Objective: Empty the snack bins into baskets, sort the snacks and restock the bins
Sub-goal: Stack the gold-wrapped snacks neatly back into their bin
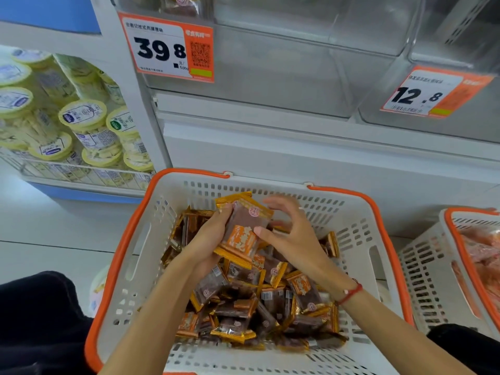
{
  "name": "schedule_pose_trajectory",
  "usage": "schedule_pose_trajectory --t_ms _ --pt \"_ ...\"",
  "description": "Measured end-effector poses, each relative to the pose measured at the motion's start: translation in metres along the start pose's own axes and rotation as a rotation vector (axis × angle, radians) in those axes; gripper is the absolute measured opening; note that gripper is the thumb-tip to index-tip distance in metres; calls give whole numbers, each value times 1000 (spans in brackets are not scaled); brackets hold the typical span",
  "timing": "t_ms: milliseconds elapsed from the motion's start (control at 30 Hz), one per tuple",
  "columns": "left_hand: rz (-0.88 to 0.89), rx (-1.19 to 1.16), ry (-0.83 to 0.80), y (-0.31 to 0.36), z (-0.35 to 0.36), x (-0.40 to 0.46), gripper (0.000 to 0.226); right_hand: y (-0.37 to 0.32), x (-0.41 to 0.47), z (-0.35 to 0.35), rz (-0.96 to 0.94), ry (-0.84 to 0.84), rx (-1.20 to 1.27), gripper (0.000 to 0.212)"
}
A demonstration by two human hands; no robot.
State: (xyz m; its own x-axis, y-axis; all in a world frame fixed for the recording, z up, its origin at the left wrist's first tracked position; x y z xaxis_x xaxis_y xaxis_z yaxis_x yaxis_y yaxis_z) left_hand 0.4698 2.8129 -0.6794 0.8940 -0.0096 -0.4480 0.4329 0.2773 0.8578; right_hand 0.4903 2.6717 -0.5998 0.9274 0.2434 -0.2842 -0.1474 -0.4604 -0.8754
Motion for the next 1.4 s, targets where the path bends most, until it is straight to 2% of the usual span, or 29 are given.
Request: schedule_pose_trajectory --t_ms 67,133,233,300,367,433,533,567,633,700,767,800,867,967,1033,1067,1133,1233,1300,1400 --pt "2 34 16 2 5 0 57 18 5 -3 225 -14 67 57" --pt "3 46 37 4 7 2 84 30 7 0 371 -60 194 44" --pt "13 73 69 7 8 6 71 20 9 -14 287 60 198 15" --pt "47 150 75 13 11 4 64 6 10 -23 197 103 113 16" --pt "102 169 101 22 12 1 65 -11 10 -25 124 77 42 16" --pt "138 176 142 39 16 -7 71 -29 10 -27 63 78 -21 19" --pt "333 155 125 84 27 -27 87 -61 6 -34 -57 128 9 25" --pt "409 168 135 102 28 -35 83 -72 5 -35 -93 142 34 28" --pt "567 175 125 135 34 -59 58 -95 4 -34 -138 106 40 43" --pt "727 181 98 163 41 -80 44 -124 4 -26 -158 -66 39 56" --pt "861 198 108 194 45 -93 41 -159 1 -21 -221 -229 16 54" --pt "916 196 105 211 45 -98 41 -178 -1 -21 -270 -255 -33 49" --pt "1025 233 137 243 38 -98 36 -214 1 -25 -353 -231 -146 48" --pt "1167 399 244 288 23 -98 15 -260 13 -32 -432 -172 -223 56" --pt "1211 463 321 313 14 -90 13 -284 21 -37 -488 -146 -228 49" --pt "1230 511 367 324 11 -86 19 -293 26 -40 -513 -124 -220 45" --pt "1245 627 482 339 4 -79 50 -305 37 -46 -534 -68 -185 38" --pt "1224 591 676 340 -24 -75 91 -317 60 -61 -548 40 -122 33" --pt "1206 638 756 331 -47 -69 106 -322 86 -74 -520 118 -54 29" --pt "1146 811 755 320 -65 -47 117 -326 131 -66 -444 142 -111 26"
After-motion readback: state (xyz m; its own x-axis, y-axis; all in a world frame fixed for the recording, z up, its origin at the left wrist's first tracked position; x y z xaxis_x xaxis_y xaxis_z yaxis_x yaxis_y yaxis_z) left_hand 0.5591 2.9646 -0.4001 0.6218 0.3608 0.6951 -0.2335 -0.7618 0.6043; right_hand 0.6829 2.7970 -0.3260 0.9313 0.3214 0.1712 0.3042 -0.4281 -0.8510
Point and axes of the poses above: each hand's wrist, its own x-axis towards the middle knuckle, its own z-axis out of the palm, y = z × x, the point moved 8 cm from there along x, towards the middle knuckle, and after that the axes turned 10 degrees about z, right-handed, at the moved point
